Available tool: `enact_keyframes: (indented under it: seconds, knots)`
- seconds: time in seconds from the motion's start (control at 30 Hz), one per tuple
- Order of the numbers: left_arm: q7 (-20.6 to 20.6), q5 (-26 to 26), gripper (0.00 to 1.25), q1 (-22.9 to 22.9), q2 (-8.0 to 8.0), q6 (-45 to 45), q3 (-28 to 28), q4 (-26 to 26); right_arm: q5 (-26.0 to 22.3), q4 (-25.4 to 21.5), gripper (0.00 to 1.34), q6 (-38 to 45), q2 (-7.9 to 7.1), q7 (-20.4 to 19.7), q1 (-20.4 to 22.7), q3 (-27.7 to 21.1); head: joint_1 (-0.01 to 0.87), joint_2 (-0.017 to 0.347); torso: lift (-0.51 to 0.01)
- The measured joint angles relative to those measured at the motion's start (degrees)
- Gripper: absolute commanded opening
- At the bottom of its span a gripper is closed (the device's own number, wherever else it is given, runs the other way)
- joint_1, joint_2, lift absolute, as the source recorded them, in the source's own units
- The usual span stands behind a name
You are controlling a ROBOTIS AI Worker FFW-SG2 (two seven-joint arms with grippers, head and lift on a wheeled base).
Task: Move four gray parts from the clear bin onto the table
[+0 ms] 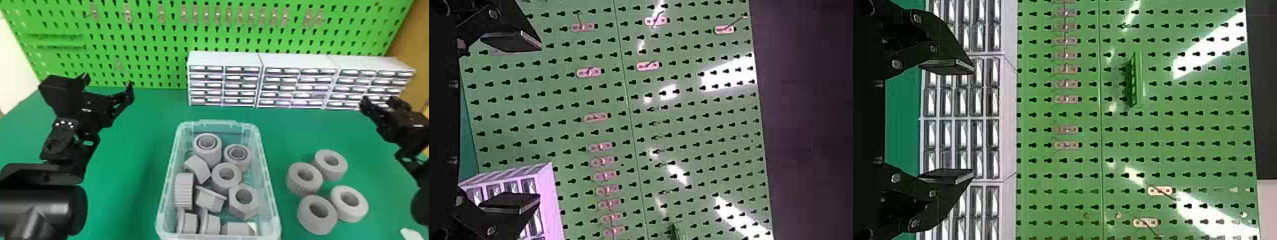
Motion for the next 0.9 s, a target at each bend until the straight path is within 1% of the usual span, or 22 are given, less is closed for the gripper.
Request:
enact_keyframes:
  seconds: [0.5, 0.9]
  knots:
    - [0.00, 0.55, 1.04, 0.23, 0.18, 0.00, 0.14, 0.06, 0.28, -0.11, 0.81, 0.02, 0.20, 0.00, -0.05, 0.27, 0.678, 0.034, -0.050]
    - [0.00, 0.27, 1.04, 0.24, 0.28, -0.09, -0.37, 0.00, 0.06, -0.18, 0.81, 0.16, -0.35, 0.00, 0.16, 0.33, 0.678, 0.034, -0.050]
